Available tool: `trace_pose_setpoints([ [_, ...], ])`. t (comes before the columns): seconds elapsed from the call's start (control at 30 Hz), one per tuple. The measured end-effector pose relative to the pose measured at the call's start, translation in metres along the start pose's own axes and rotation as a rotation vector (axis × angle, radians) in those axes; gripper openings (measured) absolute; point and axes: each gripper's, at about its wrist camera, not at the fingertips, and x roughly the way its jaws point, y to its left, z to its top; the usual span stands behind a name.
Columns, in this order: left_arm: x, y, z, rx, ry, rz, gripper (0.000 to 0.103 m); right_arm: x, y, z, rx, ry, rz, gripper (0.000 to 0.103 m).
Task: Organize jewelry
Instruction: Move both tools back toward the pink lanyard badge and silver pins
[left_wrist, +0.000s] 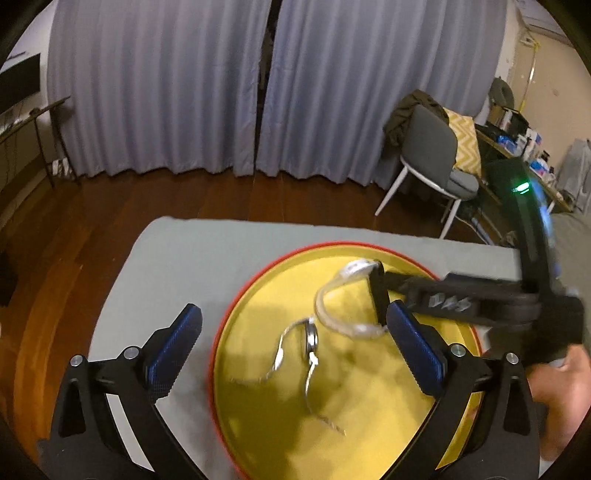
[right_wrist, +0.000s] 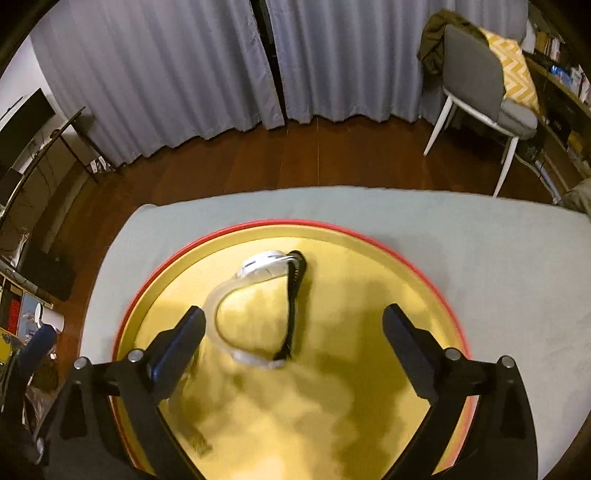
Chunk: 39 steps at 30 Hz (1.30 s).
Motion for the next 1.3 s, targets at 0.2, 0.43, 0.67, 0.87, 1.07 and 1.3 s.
trace_pose_setpoints([
  [0.2,-0.071,-0.01,-0.019,0.024,-0.065,-0.018,0.098,-0.089,-0.01,-0.019,-0.101,-0.079,0.006,0.093],
  [0.43,-0.131,-0.046,-0.074,0.047,-0.061,-0.092,0.098,-0.174,-0.061,-0.093,-0.145,-0.143,-0.026,0.093],
  [0.67,-0.148,-0.076,-0.157,0.085,0.022,-0.136,0.098,-0.194,-0.112,-0.196,-0.142,-0.086,-0.115,0.093],
  [0.87,-0.163,-0.092,-0.228,0.063,0.113,-0.212,0.098,-0.2,-0.122,-0.277,-0.118,-0.04,-0.099,0.093],
  [1.07,-0.181,-0.119,-0.279,0.155,0.164,-0.264,0.098,-0.205,-0.115,-0.345,-0.103,-0.005,-0.068,0.093],
  [1.3,-0.189,-0.135,-0.328,0.314,0.212,-0.306,0.098,-0.2,-0.106,-0.407,-0.117,0.044,-0.038,0.093],
])
